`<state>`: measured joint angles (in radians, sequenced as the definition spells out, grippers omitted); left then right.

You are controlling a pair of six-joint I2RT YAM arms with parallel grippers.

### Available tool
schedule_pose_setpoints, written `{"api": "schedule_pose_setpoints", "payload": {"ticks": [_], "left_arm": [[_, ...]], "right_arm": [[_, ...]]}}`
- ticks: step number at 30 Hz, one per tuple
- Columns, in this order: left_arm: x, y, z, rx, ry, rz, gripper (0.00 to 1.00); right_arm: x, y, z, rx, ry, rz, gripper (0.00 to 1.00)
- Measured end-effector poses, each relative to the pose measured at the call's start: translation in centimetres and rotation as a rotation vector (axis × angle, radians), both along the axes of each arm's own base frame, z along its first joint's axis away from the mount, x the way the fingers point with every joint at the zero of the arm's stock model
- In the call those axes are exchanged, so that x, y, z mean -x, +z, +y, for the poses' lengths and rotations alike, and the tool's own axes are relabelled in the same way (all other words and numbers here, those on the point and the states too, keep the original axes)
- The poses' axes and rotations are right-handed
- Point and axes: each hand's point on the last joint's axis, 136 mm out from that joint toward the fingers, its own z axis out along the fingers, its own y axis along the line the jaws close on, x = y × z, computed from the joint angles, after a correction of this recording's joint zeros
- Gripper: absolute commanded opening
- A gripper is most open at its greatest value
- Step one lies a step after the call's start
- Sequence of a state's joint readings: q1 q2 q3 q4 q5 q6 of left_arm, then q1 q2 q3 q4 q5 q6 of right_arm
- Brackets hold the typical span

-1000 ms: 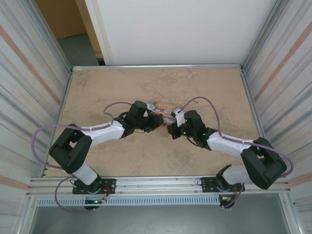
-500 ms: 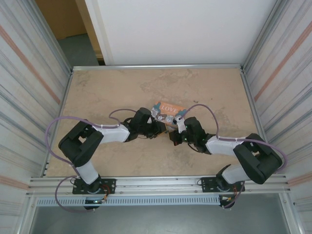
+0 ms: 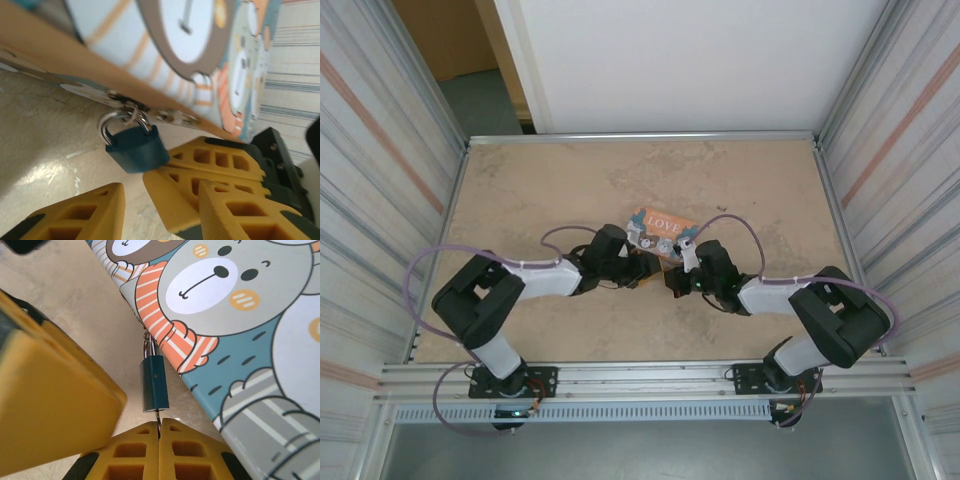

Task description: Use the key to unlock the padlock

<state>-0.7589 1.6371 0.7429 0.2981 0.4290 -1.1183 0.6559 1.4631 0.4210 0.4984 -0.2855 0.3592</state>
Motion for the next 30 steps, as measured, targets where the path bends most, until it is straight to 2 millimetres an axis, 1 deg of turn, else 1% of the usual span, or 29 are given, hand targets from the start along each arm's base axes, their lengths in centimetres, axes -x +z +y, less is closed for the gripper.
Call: {"api": "schedule_pose_setpoints", "payload": {"ticks": [5, 8, 10, 14, 19, 26, 30], "left_arm": [[0.0, 2.8, 1.0, 0.025, 0.003, -0.066, 0.46], [0.0, 4.2, 2.6, 0.035, 0.038, -0.114, 0.46], [0.0, 4.6, 3.7, 0.03, 0.07, -0.137, 0.47], [0.4, 4.5, 6.2, 0.021, 0.147, -0.17, 0.49], [1.0, 3.8, 8.2, 0.035, 0.233, -0.172, 0.49], [1.4, 2.7, 9.5, 0.09, 0.332, -0.137, 0.49], [1.3, 2.9, 9.6, 0.12, 0.362, -0.129, 0.49]], "right_arm": [[0.1, -0.1, 0.0, -0.006, -0.005, 0.019, 0.0], [0.2, -0.1, -0.1, -0.003, -0.006, 0.062, 0.0], [0.1, 0.4, 0.0, -0.009, -0.008, 0.087, 0.0], [-0.1, 1.7, 0.4, -0.047, -0.009, 0.131, 0.0], [0.5, 2.4, 1.1, -0.104, -0.011, 0.233, 0.0], [1.8, 2.2, 1.7, -0.172, -0.075, 0.412, 0.0], [2.3, 2.2, 2.1, -0.198, -0.112, 0.485, 0.0]]}}
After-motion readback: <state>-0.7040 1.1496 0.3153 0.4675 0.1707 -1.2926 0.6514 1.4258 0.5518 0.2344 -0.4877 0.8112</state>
